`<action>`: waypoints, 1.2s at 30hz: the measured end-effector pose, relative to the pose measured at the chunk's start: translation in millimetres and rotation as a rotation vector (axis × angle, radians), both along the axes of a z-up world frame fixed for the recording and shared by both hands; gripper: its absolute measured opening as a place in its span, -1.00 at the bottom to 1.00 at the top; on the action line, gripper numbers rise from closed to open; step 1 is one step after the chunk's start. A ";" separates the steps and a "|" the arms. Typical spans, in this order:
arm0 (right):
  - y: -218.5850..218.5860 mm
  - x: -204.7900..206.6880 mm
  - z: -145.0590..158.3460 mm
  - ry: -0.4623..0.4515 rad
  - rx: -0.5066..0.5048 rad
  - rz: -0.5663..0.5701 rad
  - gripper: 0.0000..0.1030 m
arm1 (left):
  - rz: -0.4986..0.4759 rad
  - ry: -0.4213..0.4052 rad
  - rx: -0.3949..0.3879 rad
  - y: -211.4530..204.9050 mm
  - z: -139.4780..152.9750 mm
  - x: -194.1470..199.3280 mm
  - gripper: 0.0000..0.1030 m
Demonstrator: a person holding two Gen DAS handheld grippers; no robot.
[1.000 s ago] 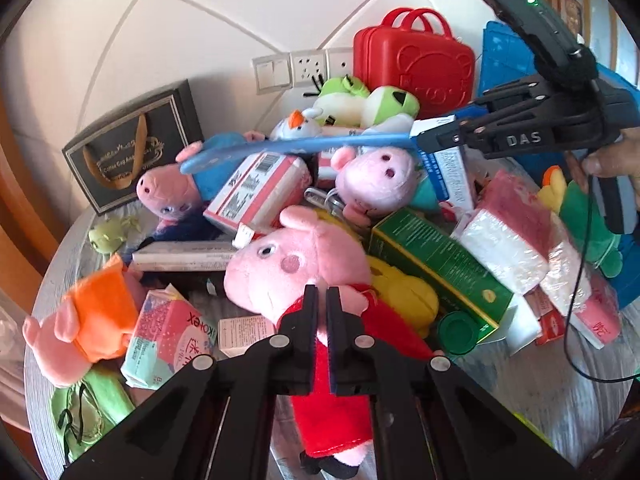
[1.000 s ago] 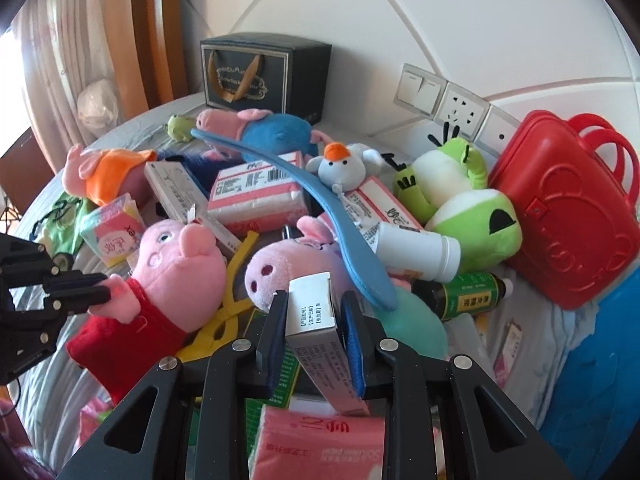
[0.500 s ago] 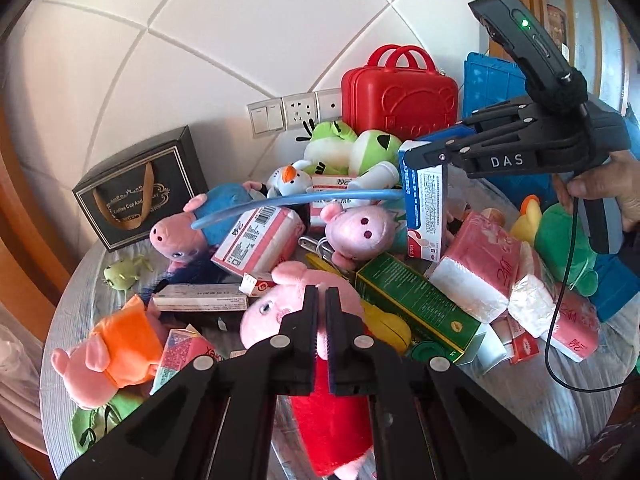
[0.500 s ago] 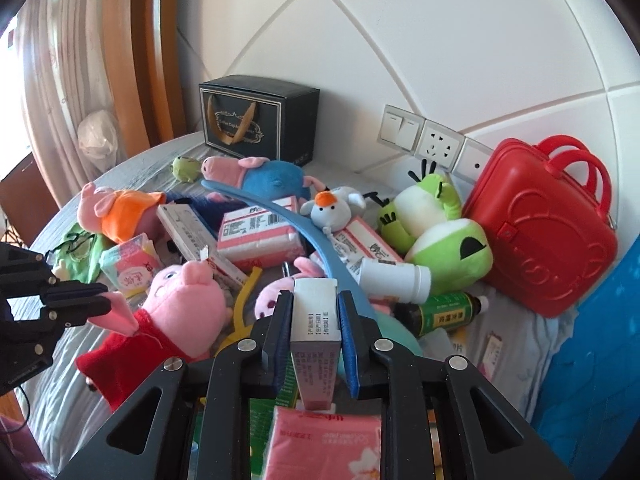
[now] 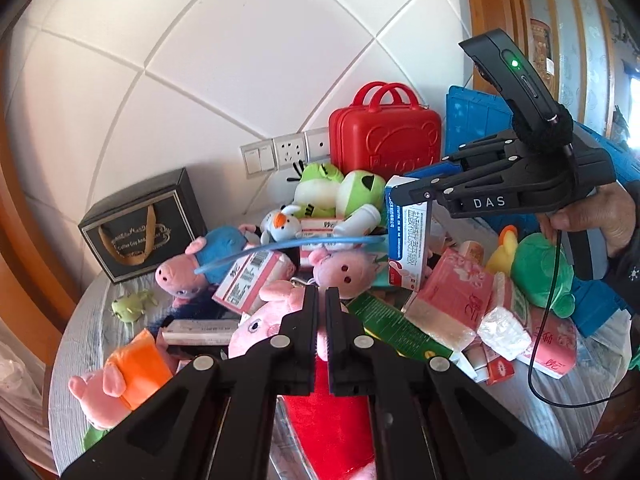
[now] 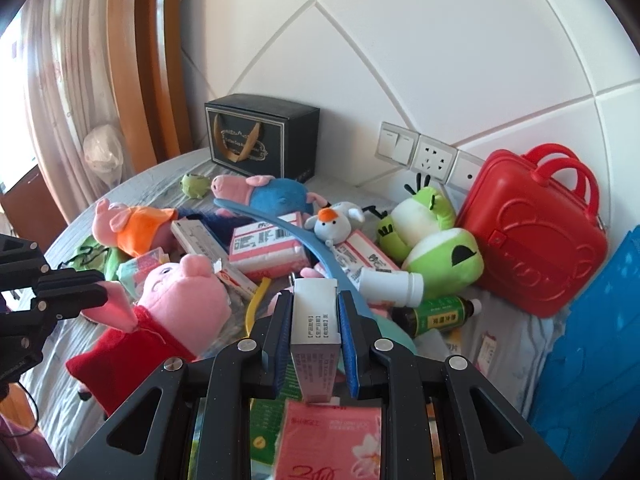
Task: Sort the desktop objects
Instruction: 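Lift the Peppa plush and white carton up from the pile with both tools, then carry the plush and carton over the blue crate and open both tools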
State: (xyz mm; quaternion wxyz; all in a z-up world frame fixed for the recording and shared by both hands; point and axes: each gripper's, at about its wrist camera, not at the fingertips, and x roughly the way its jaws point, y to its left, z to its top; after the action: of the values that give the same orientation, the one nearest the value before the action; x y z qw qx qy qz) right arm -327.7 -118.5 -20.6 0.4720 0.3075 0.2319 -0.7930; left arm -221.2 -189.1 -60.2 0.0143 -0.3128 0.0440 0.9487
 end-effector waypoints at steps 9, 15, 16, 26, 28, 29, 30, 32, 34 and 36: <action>32.8 16.5 47.6 0.054 -0.054 -0.043 -0.58 | -0.073 0.086 -0.024 25.5 41.5 2.4 -0.94; 76.1 35.2 102.1 0.146 -0.092 -0.125 -0.58 | -0.170 0.177 -0.040 60.6 89.3 3.0 -0.94; 88.1 39.3 115.5 0.163 -0.104 -0.147 -0.58 | -0.190 0.192 -0.040 67.7 98.0 2.4 -0.94; 236.9 77.1 220.5 0.328 -0.215 -0.412 -0.58 | -0.460 0.373 -0.042 195.7 196.8 7.1 -0.94; 273.9 81.6 235.2 0.347 -0.236 -0.467 -0.58 | -0.508 0.388 -0.033 231.7 212.0 3.5 -0.94; 294.4 83.1 241.5 0.355 -0.240 -0.496 -0.58 | -0.532 0.390 -0.026 253.6 219.4 -0.4 -0.94; 311.4 83.7 245.5 0.362 -0.240 -0.519 -0.58 | -0.551 0.387 -0.009 271.3 224.2 -4.6 -0.94; 348.0 80.9 249.1 0.364 -0.232 -0.567 -0.58 | -0.581 0.375 0.032 306.2 231.7 -15.2 -0.94; 379.5 73.7 248.3 0.353 -0.226 -0.602 -0.58 | -0.601 0.365 0.064 338.6 237.1 -24.3 -0.94; 411.8 63.7 242.6 0.332 -0.220 -0.635 -0.58 | -0.609 0.345 0.063 373.4 240.5 -35.5 -0.93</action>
State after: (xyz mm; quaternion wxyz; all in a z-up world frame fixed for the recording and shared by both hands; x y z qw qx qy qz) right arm -264.0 293.3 222.1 0.1887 0.1788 0.1117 -0.9591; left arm -256.7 184.3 180.3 0.2985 -0.1199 0.1079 0.9407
